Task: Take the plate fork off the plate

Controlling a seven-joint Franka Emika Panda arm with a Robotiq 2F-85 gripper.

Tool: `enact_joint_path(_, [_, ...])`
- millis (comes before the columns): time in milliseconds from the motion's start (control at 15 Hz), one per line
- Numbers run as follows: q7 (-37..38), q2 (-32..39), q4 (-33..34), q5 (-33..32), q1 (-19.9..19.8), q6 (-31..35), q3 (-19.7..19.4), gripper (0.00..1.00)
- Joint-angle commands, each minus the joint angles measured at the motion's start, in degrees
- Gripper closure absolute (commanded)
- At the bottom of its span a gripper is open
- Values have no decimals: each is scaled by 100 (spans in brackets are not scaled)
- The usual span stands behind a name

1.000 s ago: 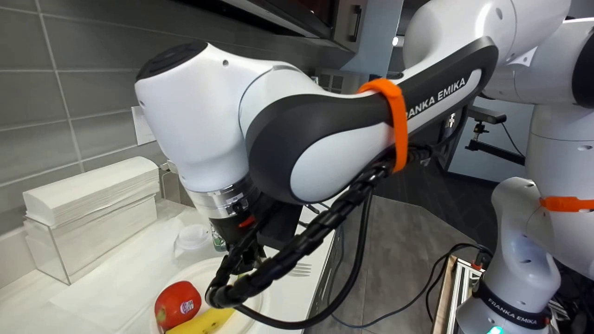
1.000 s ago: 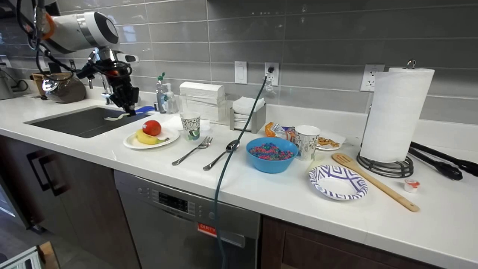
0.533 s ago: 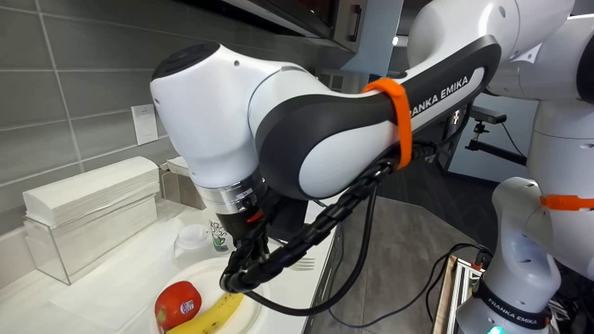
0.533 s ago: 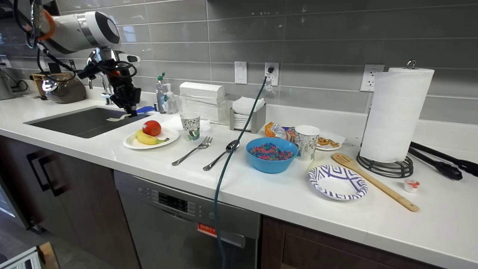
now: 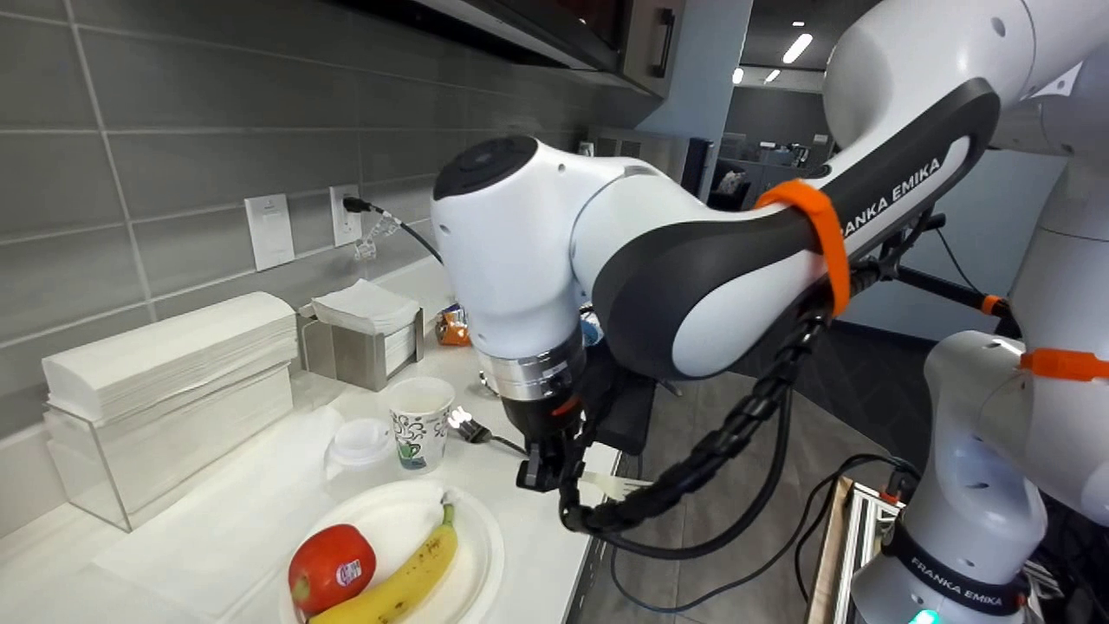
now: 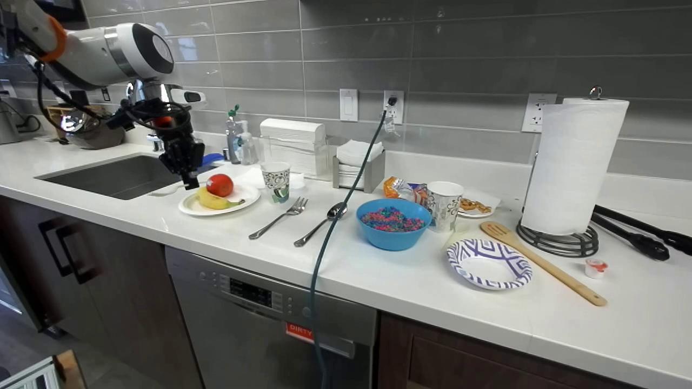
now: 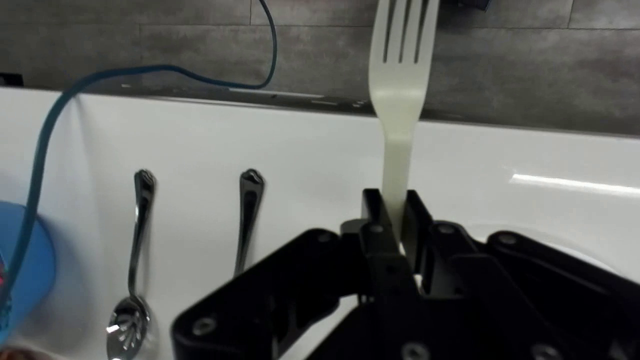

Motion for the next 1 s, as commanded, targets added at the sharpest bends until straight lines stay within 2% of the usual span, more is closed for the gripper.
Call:
enact_joint_path(0, [522,-687,-968,495,-527,379,67,97])
enact_joint_path(200, [882,-931,-1330,730,-916,402,5,97])
enact_joint_path(400, [1316,-967,-1385,848,-1268,346,-60,97])
enact_joint_path(667, [2097,-726,-1098,906,-1599,267,-126,97])
enact_joint_path(933, [3130,-390,-725,905,-1719,465,-147,97])
